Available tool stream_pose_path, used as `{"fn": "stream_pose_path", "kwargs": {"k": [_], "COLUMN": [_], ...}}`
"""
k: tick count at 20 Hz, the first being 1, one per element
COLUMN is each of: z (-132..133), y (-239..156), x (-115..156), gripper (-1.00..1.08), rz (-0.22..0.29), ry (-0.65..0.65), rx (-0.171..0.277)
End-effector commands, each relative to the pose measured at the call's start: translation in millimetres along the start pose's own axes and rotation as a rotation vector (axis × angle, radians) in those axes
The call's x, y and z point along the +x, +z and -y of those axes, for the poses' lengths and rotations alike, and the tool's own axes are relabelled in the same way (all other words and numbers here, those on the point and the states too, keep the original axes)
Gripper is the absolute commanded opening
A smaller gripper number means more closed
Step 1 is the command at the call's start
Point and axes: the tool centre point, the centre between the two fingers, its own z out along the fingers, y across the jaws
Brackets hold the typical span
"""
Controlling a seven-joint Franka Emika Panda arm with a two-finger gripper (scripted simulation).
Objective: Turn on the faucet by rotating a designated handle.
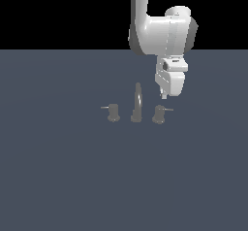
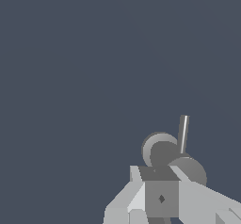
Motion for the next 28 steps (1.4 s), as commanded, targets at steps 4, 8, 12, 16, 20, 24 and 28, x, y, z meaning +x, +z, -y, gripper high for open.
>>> {"fn": "stream_pose_path", "kwargs": {"k": [4, 8, 12, 16, 20, 24, 28], "z": [2, 1, 1, -2, -14, -27, -25], "y": [31, 42, 45, 45, 45, 45, 45], "x": [12, 16, 17, 18, 23, 29, 25], "gripper": [-1.00, -1.00, -1.00, -1.00, -1.00, -1.00, -1.00], "rz": [-0.009, -0.012, -0.013, -0.013, -0.013, -0.013, -0.014], "ry": [0.081, 0.109, 0.116, 0.115, 0.115, 0.116, 0.110], "rx": [-0.002, -0.003, -0.003, -0.004, -0.004, -0.004, 0.004]}}
